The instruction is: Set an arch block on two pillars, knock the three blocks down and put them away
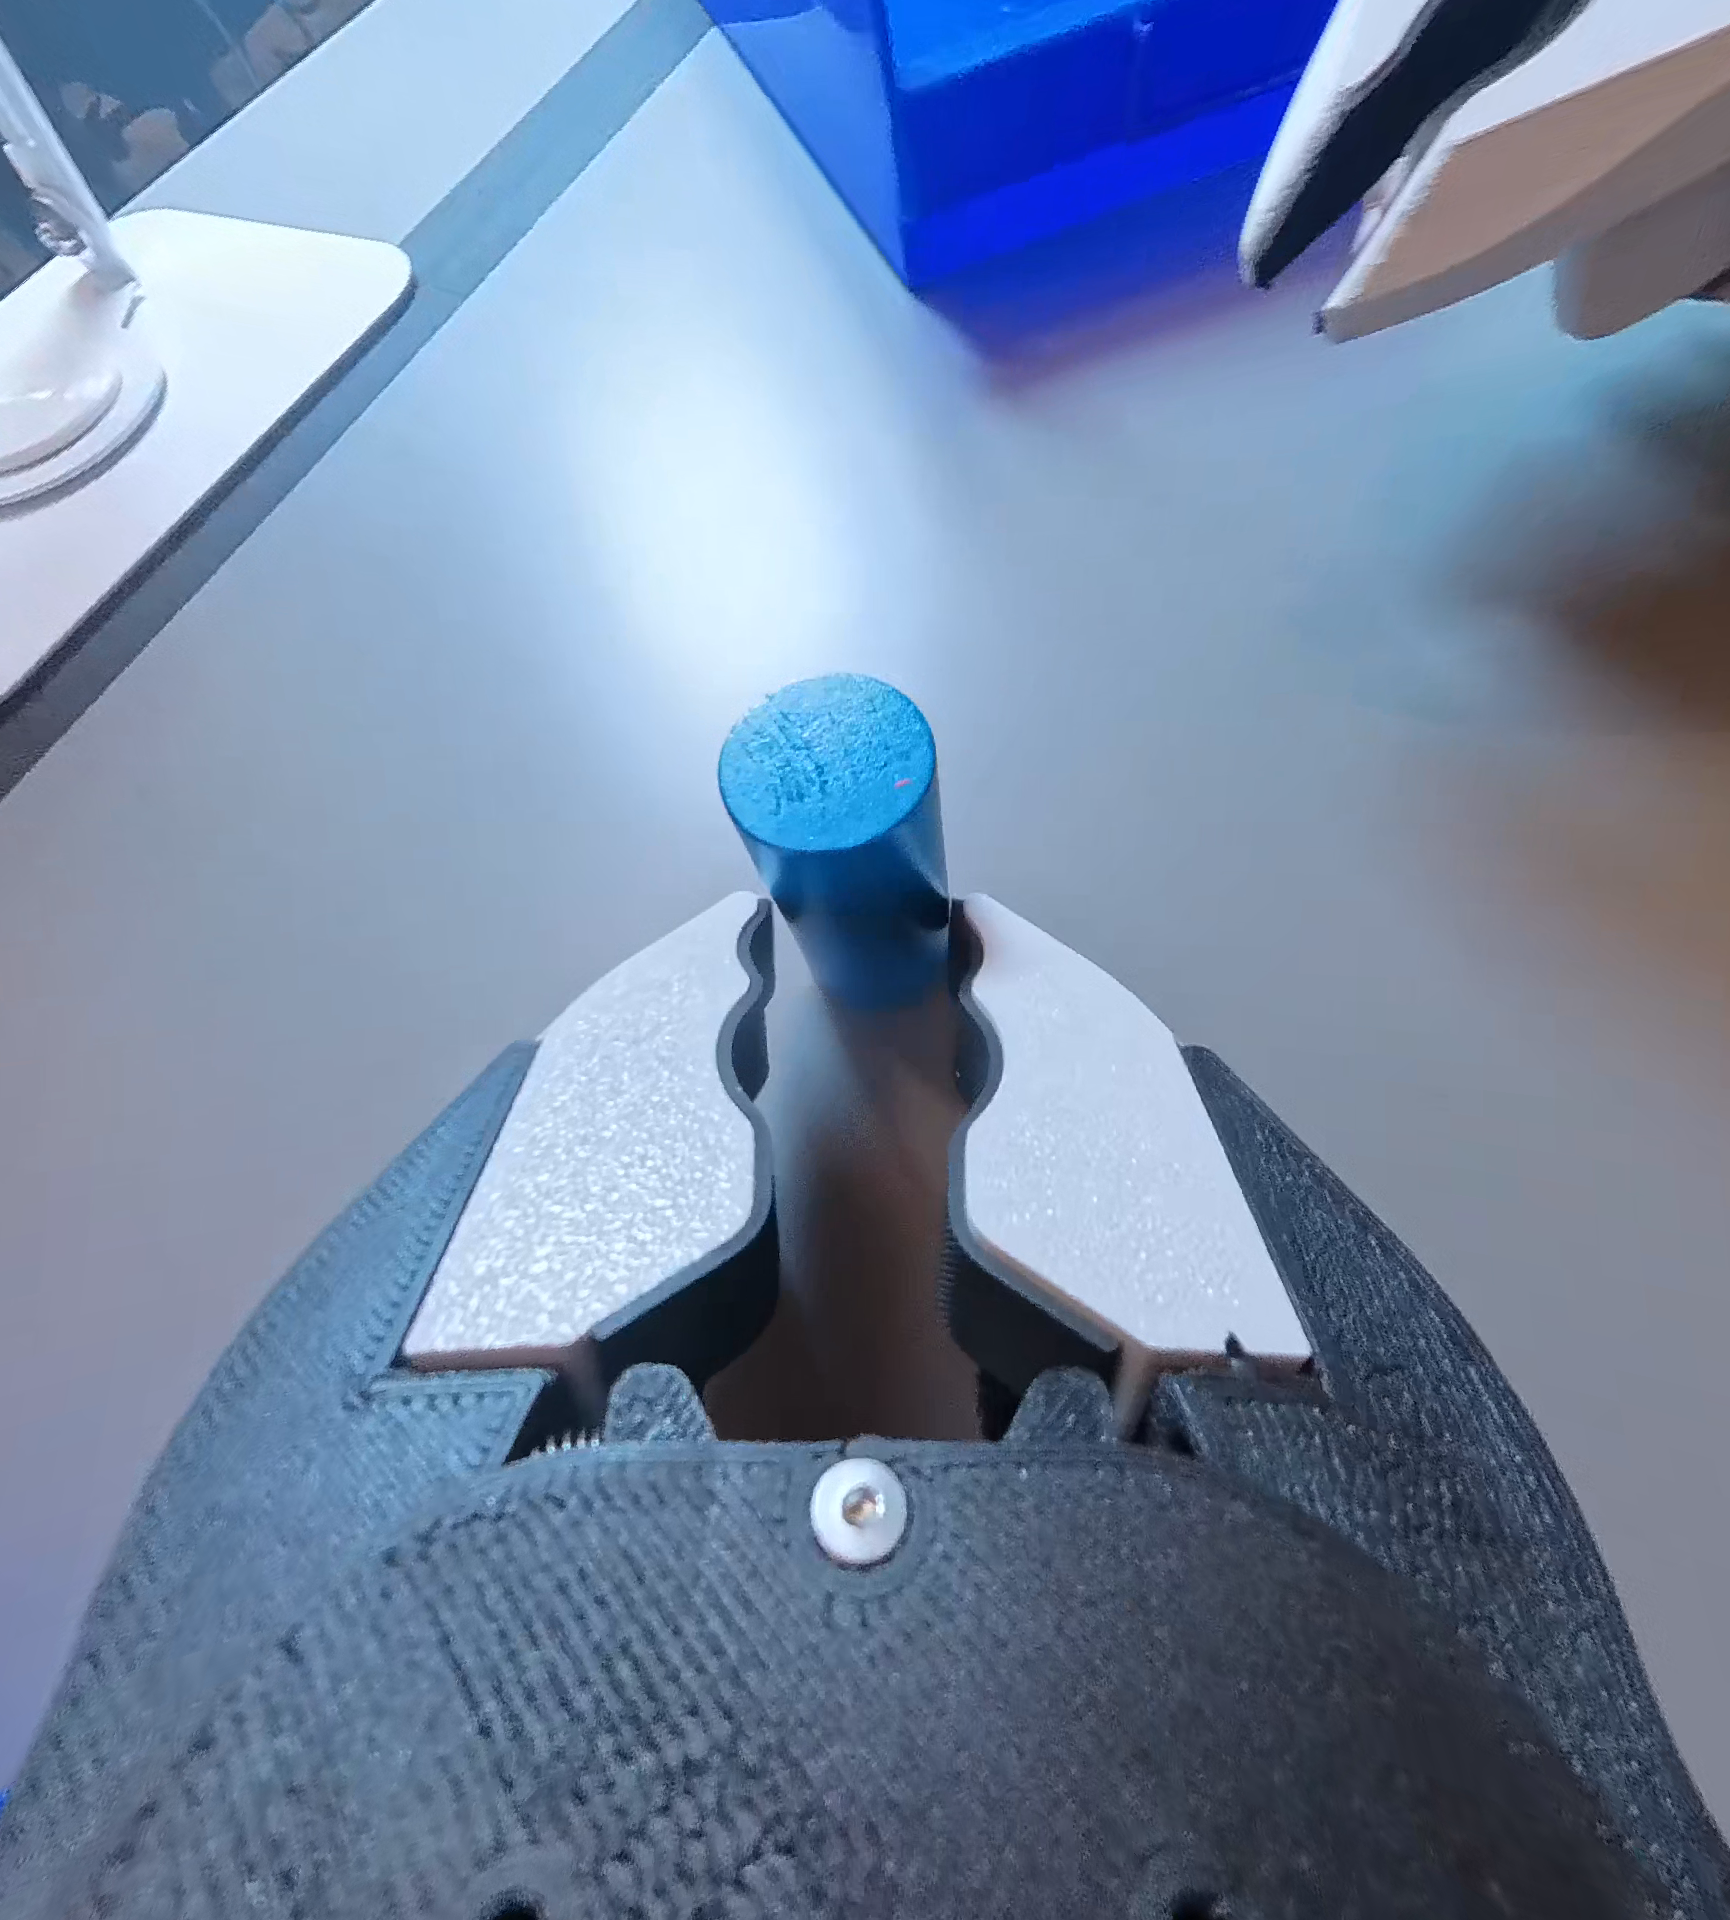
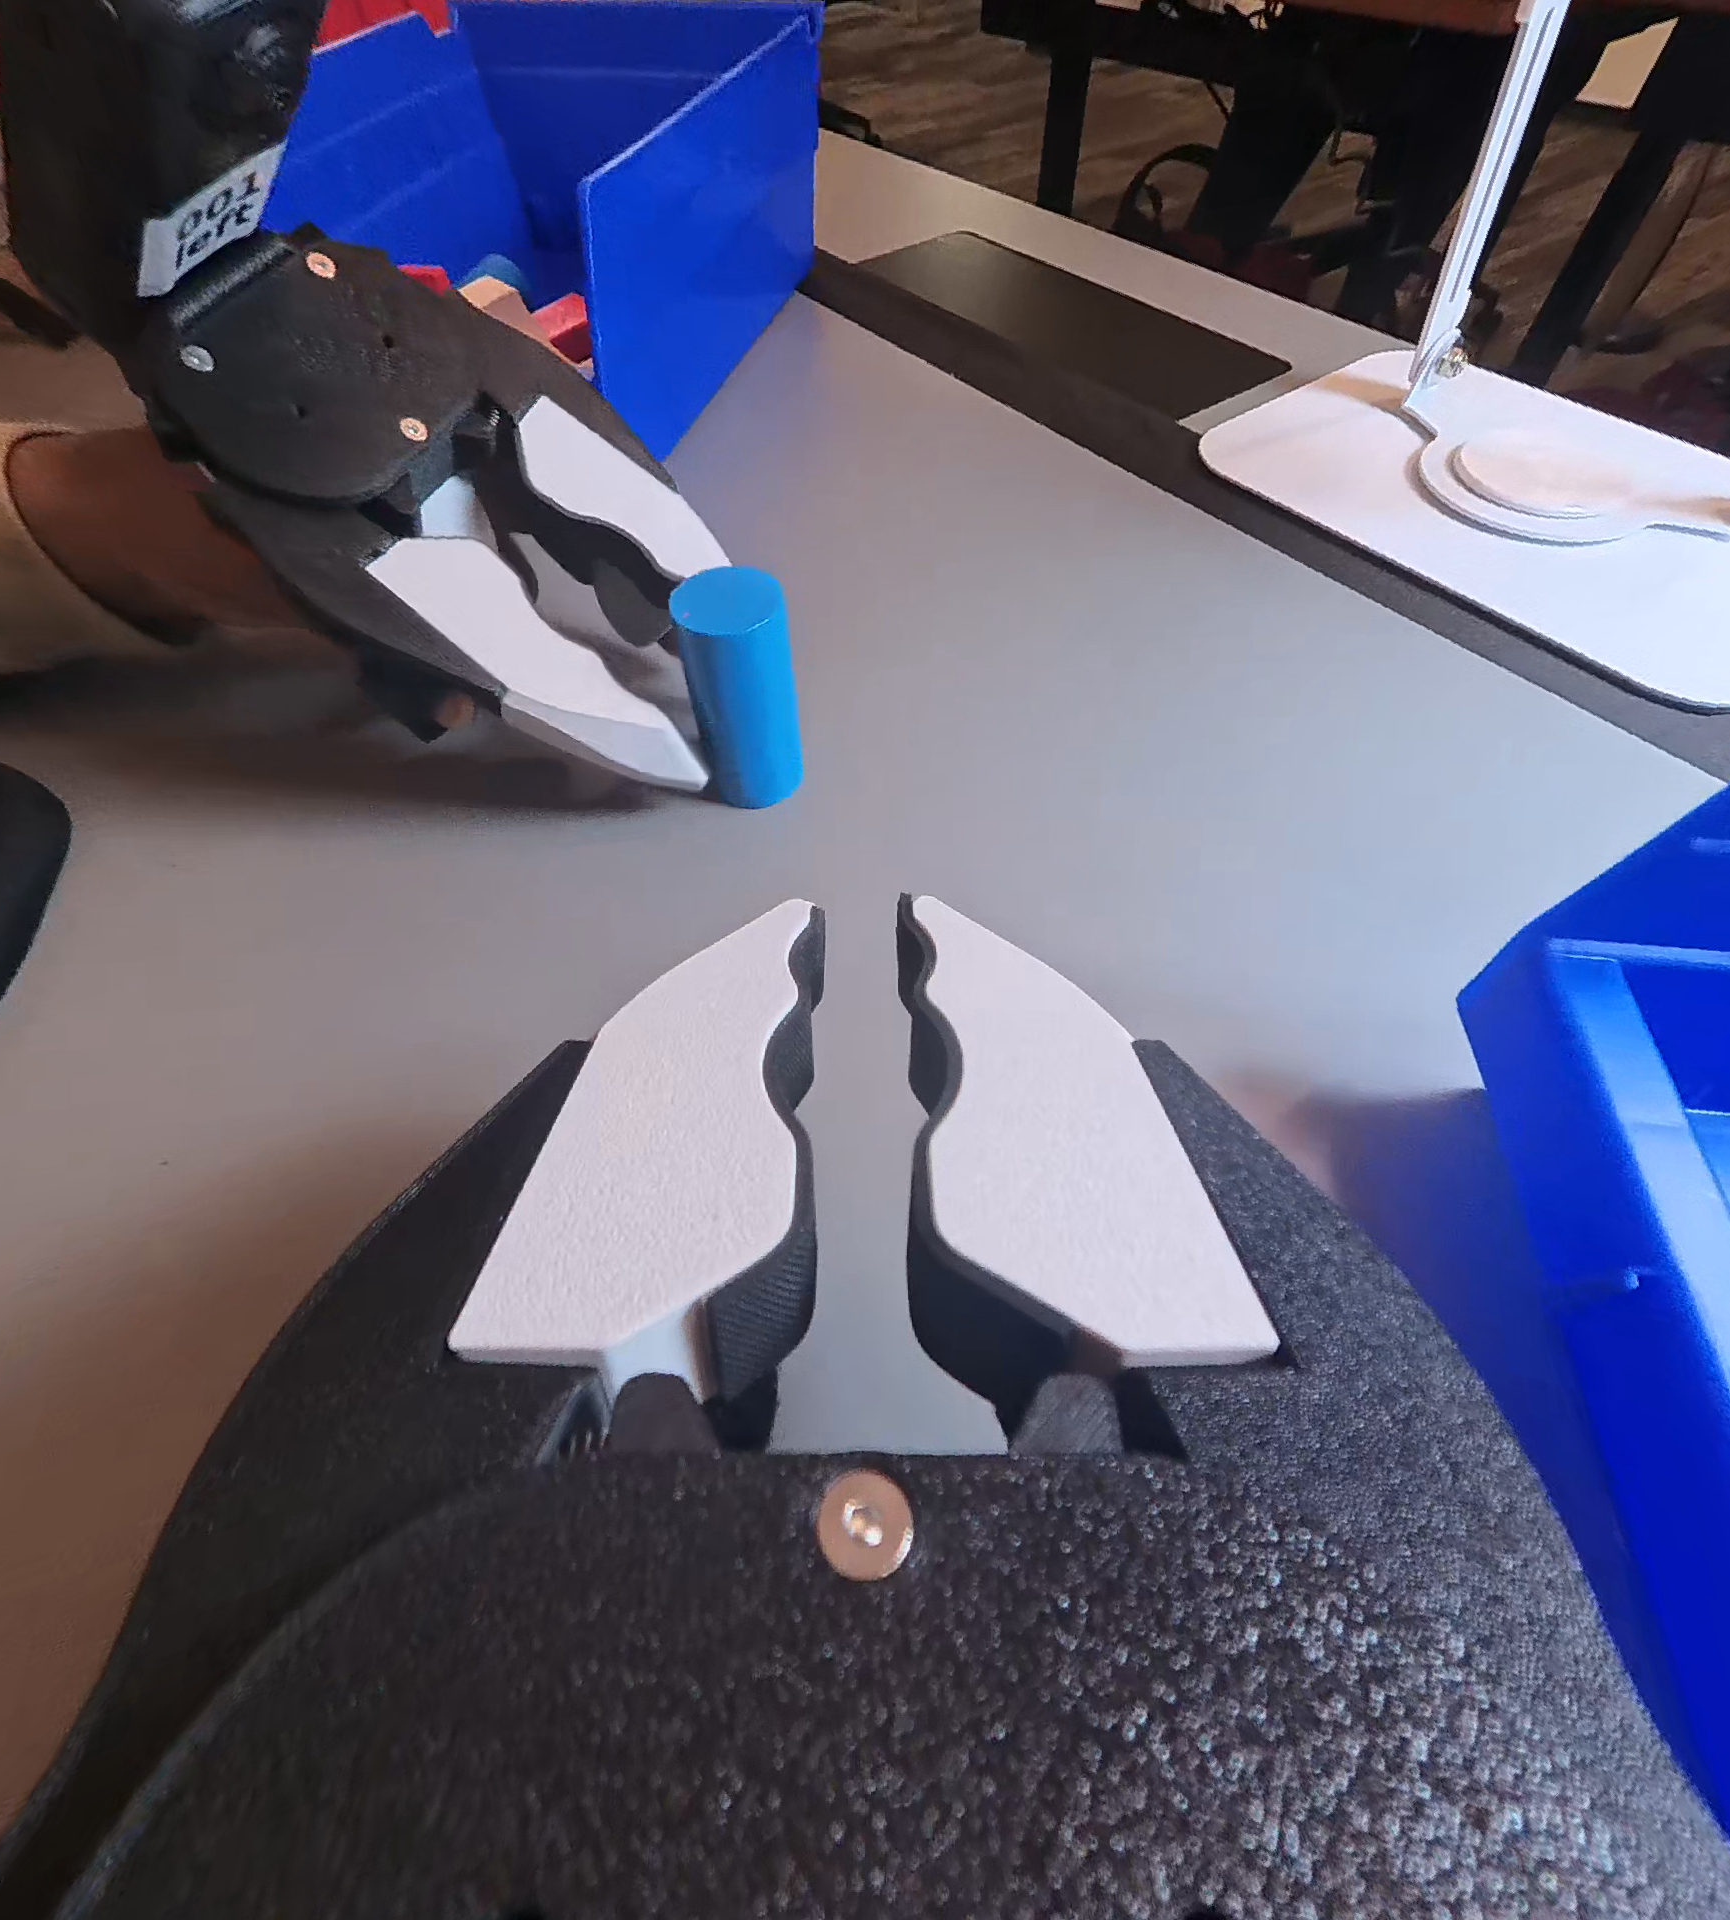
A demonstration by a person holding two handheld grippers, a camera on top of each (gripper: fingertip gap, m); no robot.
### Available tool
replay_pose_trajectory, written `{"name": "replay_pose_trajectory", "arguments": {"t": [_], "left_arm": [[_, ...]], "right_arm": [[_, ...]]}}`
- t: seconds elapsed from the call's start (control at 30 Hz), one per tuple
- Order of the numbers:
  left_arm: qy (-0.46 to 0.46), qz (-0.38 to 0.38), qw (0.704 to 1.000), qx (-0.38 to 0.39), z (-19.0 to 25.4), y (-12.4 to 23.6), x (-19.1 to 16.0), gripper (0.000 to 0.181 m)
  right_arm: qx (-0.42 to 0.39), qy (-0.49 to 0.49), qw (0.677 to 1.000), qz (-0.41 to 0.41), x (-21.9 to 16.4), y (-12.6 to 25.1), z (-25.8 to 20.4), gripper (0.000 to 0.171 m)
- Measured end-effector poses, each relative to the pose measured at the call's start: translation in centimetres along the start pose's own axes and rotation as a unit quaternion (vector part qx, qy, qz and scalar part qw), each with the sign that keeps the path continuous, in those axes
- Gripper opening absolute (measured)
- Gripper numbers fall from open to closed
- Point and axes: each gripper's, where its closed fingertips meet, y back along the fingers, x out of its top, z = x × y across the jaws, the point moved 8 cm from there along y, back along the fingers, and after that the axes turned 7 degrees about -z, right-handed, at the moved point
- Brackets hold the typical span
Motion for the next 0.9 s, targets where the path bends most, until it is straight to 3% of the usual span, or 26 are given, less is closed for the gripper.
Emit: {"name": "replay_pose_trajectory", "arguments": {"t": [0.1,0.23,0.4,0.5,0.67,0.9], "left_arm": [[0.014,0.022,1.000,0.004,-0.2,0.6,0.2,0.053],[0.035,0.107,0.993,0.028,-1.4,4.4,1.8,0.051],[0.042,0.149,0.978,0.142,-5.2,11.7,3.6,0.048],[0.096,0.104,0.974,0.179,-8.1,15.8,3.0,0.062],[0.159,-0.018,0.955,0.250,-13.8,20.4,-0.7,0.064],[0.224,-0.238,0.927,0.183,-19.0,19.8,-7.0,0.067]], "right_arm": [[-0.009,0.002,1.000,0.010,0.3,0.4,0.1,0.016],[-0.061,-0.015,0.997,0.046,0.9,1.3,1.0,0.024],[-0.106,-0.045,0.990,0.081,1.1,2.4,2.3,0.029],[-0.130,-0.041,0.987,0.082,1.2,2.7,2.5,0.035],[-0.146,-0.019,0.986,0.077,1.5,2.6,1.8,0.040],[-0.138,-0.008,0.988,0.062,1.3,2.0,1.2,0.040]]}}
